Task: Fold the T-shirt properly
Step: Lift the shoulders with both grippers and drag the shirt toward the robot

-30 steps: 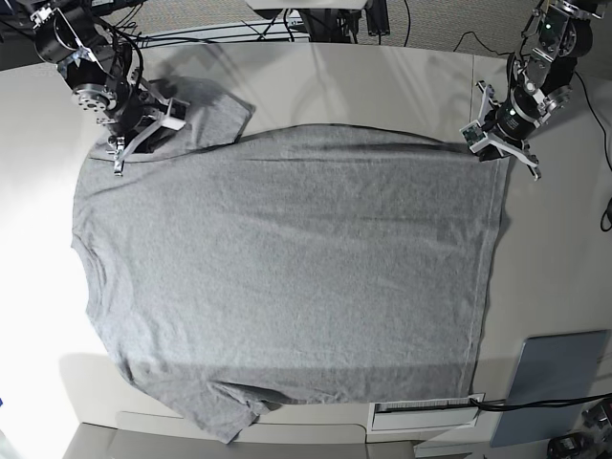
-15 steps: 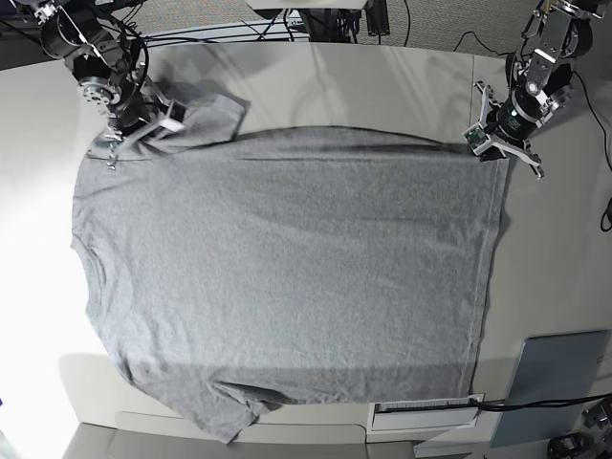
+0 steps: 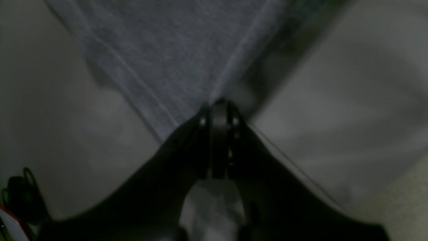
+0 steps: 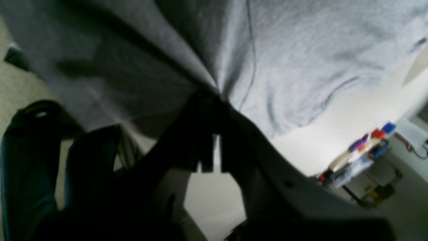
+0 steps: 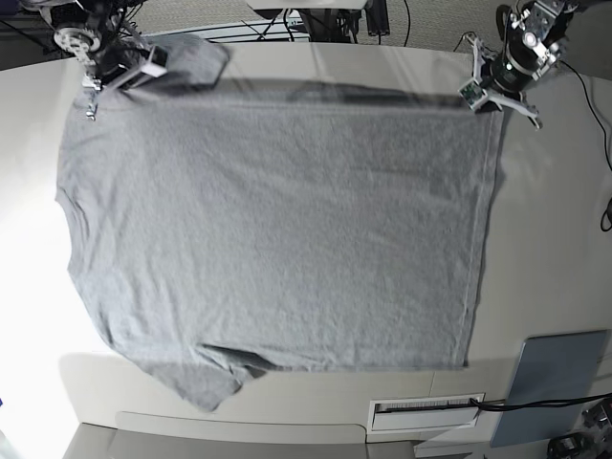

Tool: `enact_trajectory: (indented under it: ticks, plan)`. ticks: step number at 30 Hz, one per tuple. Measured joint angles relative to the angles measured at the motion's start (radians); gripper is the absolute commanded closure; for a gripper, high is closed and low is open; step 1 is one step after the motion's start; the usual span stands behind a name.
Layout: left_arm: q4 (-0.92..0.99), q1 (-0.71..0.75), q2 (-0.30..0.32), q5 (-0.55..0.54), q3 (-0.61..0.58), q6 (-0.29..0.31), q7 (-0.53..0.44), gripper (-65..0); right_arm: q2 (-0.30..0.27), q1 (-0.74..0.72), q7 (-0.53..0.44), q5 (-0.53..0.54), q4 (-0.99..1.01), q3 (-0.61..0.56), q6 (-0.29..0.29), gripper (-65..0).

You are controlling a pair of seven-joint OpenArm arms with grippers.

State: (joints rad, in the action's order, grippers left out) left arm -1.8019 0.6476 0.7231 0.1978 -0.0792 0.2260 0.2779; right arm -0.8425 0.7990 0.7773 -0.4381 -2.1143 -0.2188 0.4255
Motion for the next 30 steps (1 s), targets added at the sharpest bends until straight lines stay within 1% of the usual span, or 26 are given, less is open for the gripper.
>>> enact_trajectory:
  ticks: [3,7,13,17,21,25,27,29,30]
  plan:
    - [-0.02,0.032,0.0,0.0,0.0,-0.017,0.023,0.0,0.0,0.055,0.007,0.0,-0.029,0.022,-0.008,0.0]
    - [-0.042,0.069,0.0,0.001,0.001,-0.029,0.047,0.0,-0.001,0.108,0.016,-0.01,-0.046,0.023,-0.037,0.0]
    - [-0.071,0.135,0.0,0.002,0.017,-0.032,0.058,0.0,-0.002,0.138,0.027,-0.018,-0.048,0.023,-0.035,0.0]
    - [-0.084,0.182,0.0,-0.003,0.069,-0.008,0.061,0.0,-0.002,0.138,0.027,-0.021,-0.048,0.023,-0.037,0.0]
    - [-0.107,0.235,0.0,-0.008,0.131,0.039,0.082,0.0,-0.002,0.138,0.023,-0.02,-0.048,0.023,-0.038,0.0]
    - [-0.117,0.258,-0.001,-0.024,0.146,0.071,0.055,0.0,-0.002,0.138,0.022,-0.021,-0.048,0.023,-0.039,0.0]
    - [-0.117,0.256,0.0,-0.024,0.146,0.062,0.055,0.0,-0.002,0.138,0.021,-0.025,-0.048,0.023,-0.068,0.0]
    - [-0.118,0.254,-0.002,-0.026,0.146,0.012,0.05,0.0,-0.002,0.139,0.008,-0.075,-0.048,0.023,-0.117,0.0]
    - [-0.118,0.247,-0.002,-0.027,0.147,-0.001,0.05,0.0,-0.002,0.139,-0.001,-0.115,-0.048,0.023,-0.149,0.0]
